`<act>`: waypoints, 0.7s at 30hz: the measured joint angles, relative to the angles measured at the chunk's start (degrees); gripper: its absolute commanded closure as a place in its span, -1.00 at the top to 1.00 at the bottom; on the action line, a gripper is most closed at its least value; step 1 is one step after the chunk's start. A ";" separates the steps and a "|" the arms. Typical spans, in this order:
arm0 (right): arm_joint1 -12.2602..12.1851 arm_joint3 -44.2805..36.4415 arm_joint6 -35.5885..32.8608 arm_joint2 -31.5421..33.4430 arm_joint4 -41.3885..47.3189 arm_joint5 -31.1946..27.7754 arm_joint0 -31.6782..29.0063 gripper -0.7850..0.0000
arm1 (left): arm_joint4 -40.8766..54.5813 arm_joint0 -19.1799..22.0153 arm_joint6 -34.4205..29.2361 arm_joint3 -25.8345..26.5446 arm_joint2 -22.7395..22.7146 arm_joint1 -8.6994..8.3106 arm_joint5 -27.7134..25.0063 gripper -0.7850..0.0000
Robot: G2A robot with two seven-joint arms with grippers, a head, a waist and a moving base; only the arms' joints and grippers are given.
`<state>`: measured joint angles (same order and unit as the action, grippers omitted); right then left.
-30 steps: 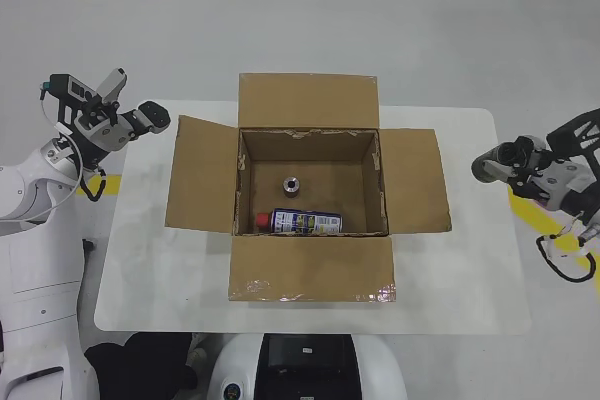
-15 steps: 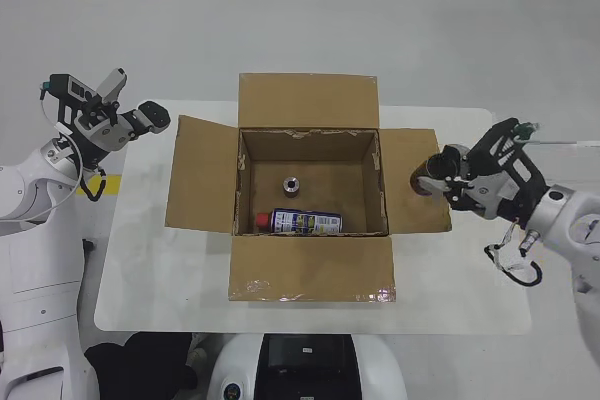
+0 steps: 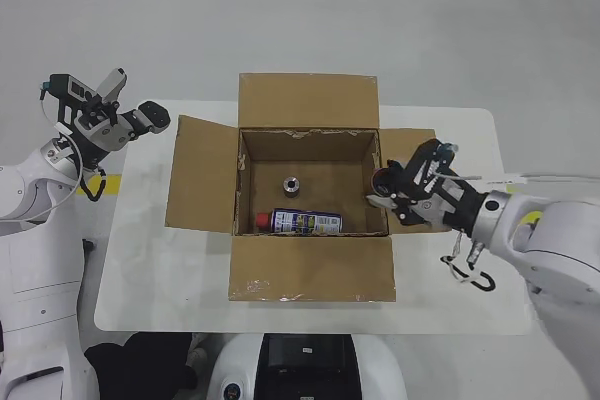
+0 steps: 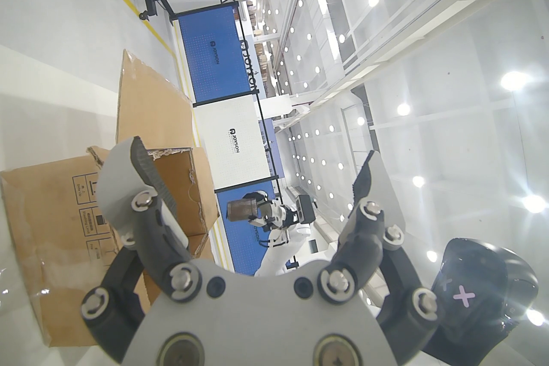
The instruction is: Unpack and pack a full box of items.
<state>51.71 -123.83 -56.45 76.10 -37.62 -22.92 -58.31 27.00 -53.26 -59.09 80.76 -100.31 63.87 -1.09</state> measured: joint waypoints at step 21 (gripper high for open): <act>4.11 11.11 2.26 -21.13 -4.21 3.34 15.01 -1.00 | 0.00 0.00 0.00 0.00 0.00 0.00 0.00 1.00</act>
<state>55.81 -112.72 -54.19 54.97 -41.83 -19.58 -43.30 27.00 -53.26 -59.09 80.76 -100.31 63.87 -1.09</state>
